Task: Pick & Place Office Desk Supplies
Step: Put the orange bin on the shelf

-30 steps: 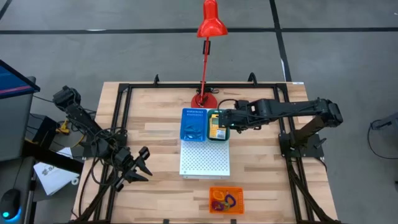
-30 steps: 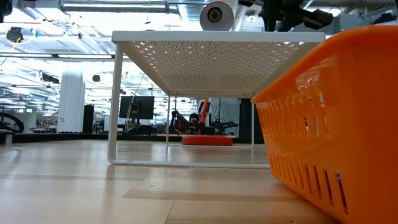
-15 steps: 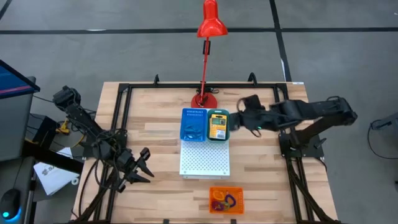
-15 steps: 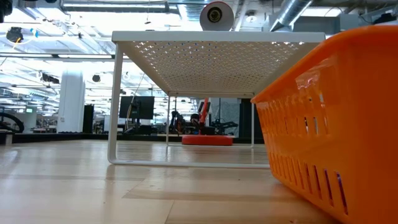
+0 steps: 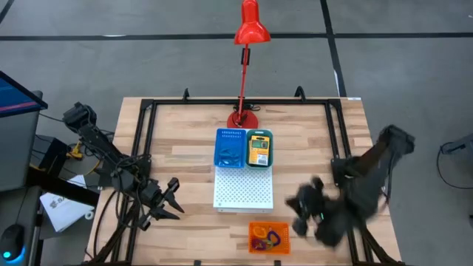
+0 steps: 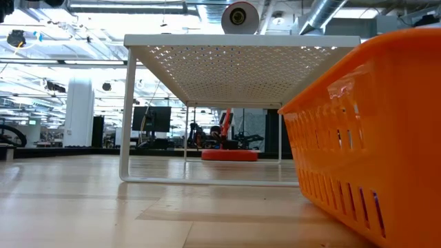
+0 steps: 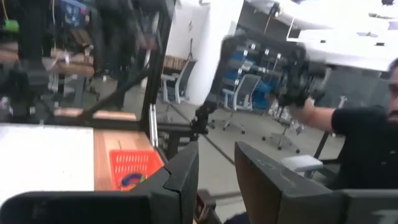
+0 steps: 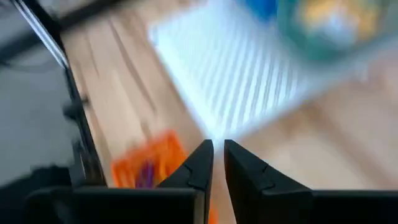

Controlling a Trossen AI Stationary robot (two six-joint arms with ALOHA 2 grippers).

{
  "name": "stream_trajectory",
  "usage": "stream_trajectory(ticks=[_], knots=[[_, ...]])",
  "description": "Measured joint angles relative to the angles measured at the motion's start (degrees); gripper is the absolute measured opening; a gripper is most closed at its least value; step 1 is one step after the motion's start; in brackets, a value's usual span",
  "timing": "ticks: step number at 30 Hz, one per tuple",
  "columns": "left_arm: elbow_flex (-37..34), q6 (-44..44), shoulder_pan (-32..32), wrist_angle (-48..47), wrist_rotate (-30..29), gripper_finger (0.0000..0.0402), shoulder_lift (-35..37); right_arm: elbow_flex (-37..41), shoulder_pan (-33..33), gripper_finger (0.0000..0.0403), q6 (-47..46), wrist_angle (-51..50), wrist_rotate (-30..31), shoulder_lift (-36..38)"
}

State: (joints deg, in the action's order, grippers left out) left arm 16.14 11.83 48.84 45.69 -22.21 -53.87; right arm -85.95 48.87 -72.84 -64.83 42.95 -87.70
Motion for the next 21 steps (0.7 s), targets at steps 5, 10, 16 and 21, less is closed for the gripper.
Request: stream_trajectory(ticks=[5, 10, 16, 21], knots=[[0.0, -2.9, 0.0, 6.0, -0.4, 0.0098, 0.0, 0.0, 11.2, 0.0053, -31.7, -11.3, -4.4, -11.7], [0.0, -3.0, 0.0, 7.9, -4.2, 0.0098, 0.0, 0.1, 17.9, 0.0076, -55.8, -18.9, -14.8, -20.0], [0.0, -7.1, -0.1, 7.3, -9.2, 0.0098, -0.6, 0.0, 15.7, 0.0105, -51.9, -5.6, -9.4, -23.7], [0.0, -10.5, -0.1, 10.1, -9.3, 0.0098, -0.5, 0.0, 13.8, 0.0128, -50.2, -1.3, -7.0, -24.1]])
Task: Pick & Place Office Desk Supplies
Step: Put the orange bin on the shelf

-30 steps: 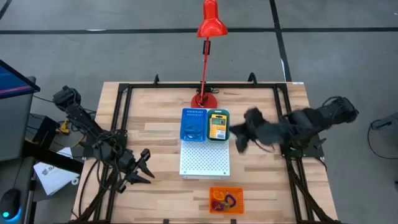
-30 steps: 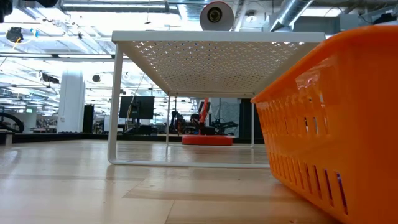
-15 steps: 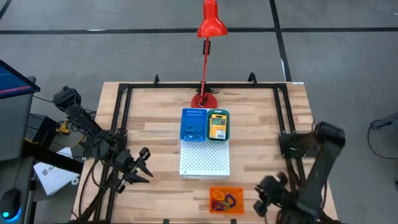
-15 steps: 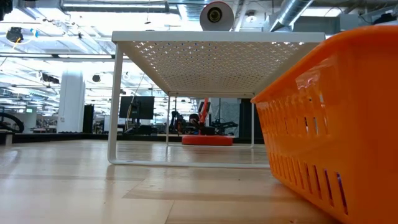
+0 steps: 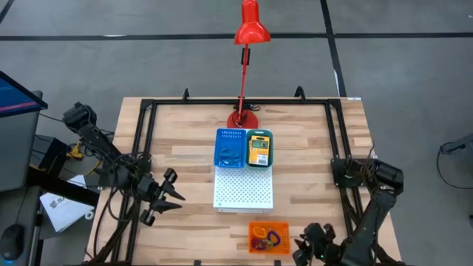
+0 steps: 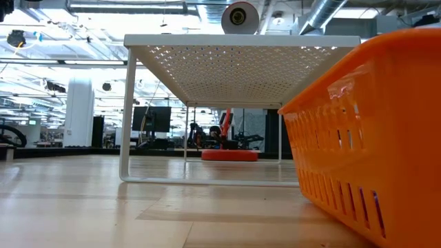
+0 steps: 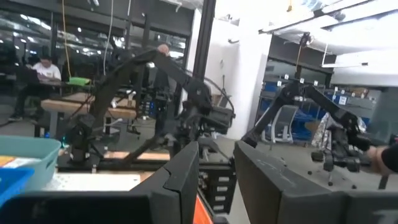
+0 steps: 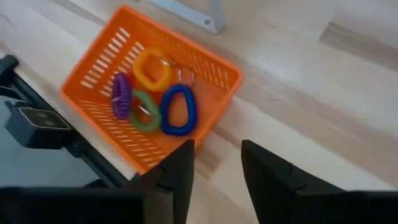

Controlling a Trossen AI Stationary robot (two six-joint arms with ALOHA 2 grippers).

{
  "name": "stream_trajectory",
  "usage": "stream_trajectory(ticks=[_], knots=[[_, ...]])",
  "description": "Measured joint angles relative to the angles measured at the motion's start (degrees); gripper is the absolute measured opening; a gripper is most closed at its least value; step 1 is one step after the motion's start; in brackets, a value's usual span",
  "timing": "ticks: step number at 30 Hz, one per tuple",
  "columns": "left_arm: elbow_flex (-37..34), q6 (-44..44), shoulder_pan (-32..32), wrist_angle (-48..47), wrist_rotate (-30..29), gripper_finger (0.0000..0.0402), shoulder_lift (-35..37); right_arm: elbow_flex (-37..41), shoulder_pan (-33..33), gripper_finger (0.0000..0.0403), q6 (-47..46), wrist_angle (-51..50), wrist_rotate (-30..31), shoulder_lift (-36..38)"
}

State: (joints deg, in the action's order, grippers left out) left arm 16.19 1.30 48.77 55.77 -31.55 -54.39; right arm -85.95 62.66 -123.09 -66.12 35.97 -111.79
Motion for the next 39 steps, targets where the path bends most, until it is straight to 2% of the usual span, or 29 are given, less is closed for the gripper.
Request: stream_trajectory(ticks=[13, 18, 21, 27, 31, 34, 39], knots=[[0.0, -0.9, 0.0, 1.4, 0.0, 0.0098, 0.0, 0.0, -4.0, 0.0180, -3.0, 7.0, 0.1, 0.0], [0.0, -0.9, 0.0, 1.4, 0.0, 0.0098, 0.0, 0.0, -4.5, 0.0184, -4.9, 7.5, 0.0, -0.9], [0.0, -0.9, 0.0, 1.3, 0.6, 0.0098, 0.0, 0.0, -4.6, 0.0181, -2.6, 9.6, 0.4, -2.9], [0.0, -0.9, 0.0, 1.3, 3.0, 0.0098, 0.0, 0.0, -3.9, 0.0172, 9.9, 18.3, 6.8, -3.7], [0.0, -0.9, 0.0, 0.8, 2.9, 0.0098, 0.0, -1.3, -2.9, 0.0167, 19.1, 19.6, 10.0, -3.0], [0.0, -0.9, 0.0, 0.7, 3.0, 0.0098, 0.0, -2.2, -2.4, 0.0163, 33.6, 24.9, 9.8, -2.9], [0.0, -1.0, 0.0, 0.7, 2.9, 0.0098, 0.0, -2.2, -3.8, 0.0160, 56.1, 31.8, 3.5, -2.9]])
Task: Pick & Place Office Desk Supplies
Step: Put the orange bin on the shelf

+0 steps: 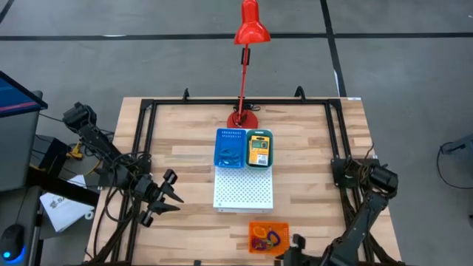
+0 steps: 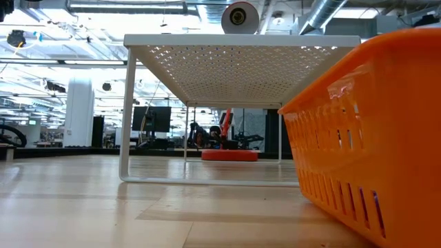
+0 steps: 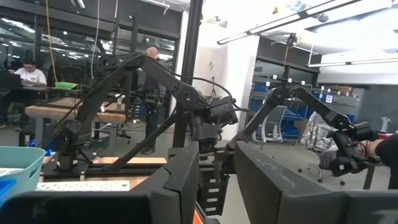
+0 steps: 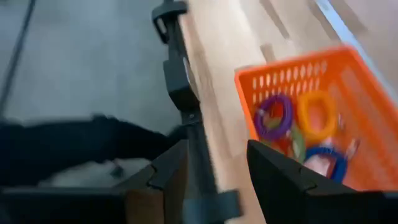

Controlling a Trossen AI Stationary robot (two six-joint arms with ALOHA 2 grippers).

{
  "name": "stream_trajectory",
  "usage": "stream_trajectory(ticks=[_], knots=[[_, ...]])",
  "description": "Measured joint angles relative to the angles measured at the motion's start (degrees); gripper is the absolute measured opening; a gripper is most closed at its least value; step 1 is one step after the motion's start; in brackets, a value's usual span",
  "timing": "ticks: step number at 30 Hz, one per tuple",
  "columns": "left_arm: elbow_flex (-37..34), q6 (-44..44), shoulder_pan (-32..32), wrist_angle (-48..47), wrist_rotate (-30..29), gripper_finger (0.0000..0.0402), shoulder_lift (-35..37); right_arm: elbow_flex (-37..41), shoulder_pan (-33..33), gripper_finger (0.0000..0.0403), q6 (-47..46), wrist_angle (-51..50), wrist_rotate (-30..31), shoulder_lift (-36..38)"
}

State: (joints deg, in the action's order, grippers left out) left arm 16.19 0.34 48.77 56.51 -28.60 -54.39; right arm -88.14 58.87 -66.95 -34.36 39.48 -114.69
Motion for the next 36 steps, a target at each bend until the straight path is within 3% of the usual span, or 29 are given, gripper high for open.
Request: stream_trajectory(ticks=[6, 8, 12, 36], knots=[[0.0, 0.0, 0.0, 0.1, 0.0, 0.0098, 0.0, 0.0, -2.8, 0.0160, 20.3, 1.7, -3.4, 0.0], [0.0, 0.0, 0.0, 0.1, 0.0, 0.0098, 0.0, 0.3, -3.7, 0.0161, 23.2, 1.9, -6.5, 0.0], [0.0, 0.1, 0.0, 0.1, 0.0, 0.0098, 0.0, 1.6, -5.1, 0.0161, 22.2, 1.8, -11.1, 0.0], [0.0, 0.1, 0.0, 0.1, 0.0, 0.0098, 0.0, 10.5, -7.0, 0.0153, 15.9, 9.5, -15.5, -1.0]])
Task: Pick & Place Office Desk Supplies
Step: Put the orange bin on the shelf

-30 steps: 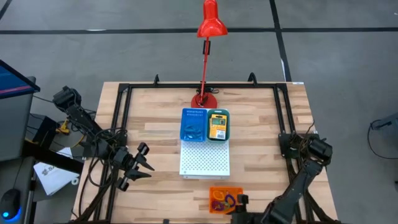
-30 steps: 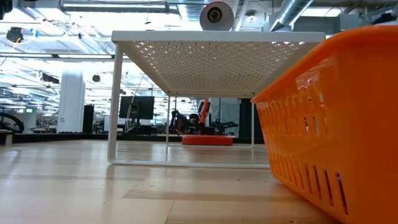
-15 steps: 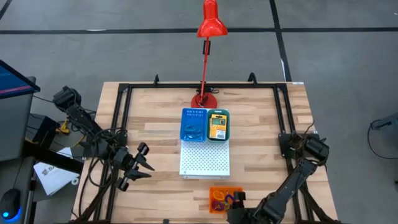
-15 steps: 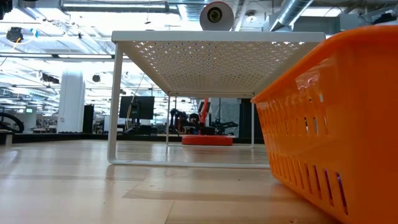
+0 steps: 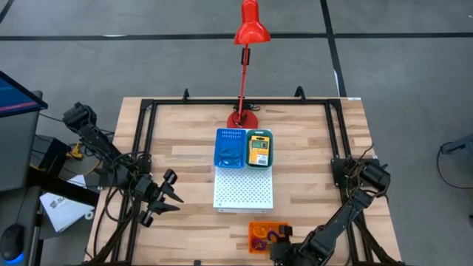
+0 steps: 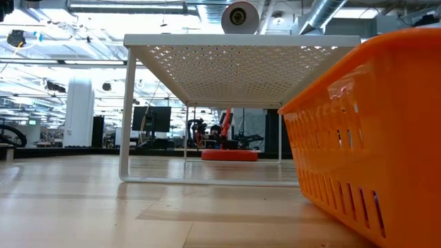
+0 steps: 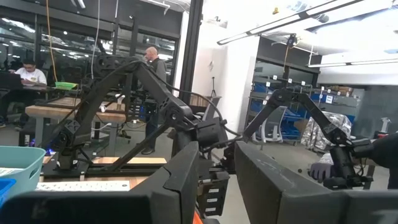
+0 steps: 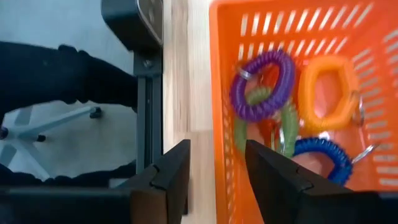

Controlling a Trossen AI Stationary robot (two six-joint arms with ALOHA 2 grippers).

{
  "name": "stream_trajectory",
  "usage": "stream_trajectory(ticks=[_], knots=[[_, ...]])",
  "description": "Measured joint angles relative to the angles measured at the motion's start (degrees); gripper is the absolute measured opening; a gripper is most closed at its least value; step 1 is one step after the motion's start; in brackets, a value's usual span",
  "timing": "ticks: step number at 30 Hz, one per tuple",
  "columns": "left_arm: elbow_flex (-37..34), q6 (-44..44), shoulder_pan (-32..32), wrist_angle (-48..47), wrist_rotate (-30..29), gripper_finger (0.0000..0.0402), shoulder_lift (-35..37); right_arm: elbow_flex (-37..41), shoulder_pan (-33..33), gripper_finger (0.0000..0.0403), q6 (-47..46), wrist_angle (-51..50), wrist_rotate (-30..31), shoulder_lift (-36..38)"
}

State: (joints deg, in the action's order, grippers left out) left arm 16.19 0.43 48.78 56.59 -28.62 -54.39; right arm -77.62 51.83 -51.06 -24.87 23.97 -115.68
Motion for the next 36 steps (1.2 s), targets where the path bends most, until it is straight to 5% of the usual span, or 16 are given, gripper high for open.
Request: stream_trajectory(ticks=[13, 36], knots=[[0.0, 0.0, 0.0, 0.1, 0.0, 0.0098, 0.0, -0.1, -0.6, 0.0014, 0.3, 0.1, 0.1, 0.1], [0.0, 0.0, 0.0, 0.1, 0.0, 0.0098, 0.0, -5.2, 1.6, 0.0005, 0.0, -0.3, 6.2, 0.1]])
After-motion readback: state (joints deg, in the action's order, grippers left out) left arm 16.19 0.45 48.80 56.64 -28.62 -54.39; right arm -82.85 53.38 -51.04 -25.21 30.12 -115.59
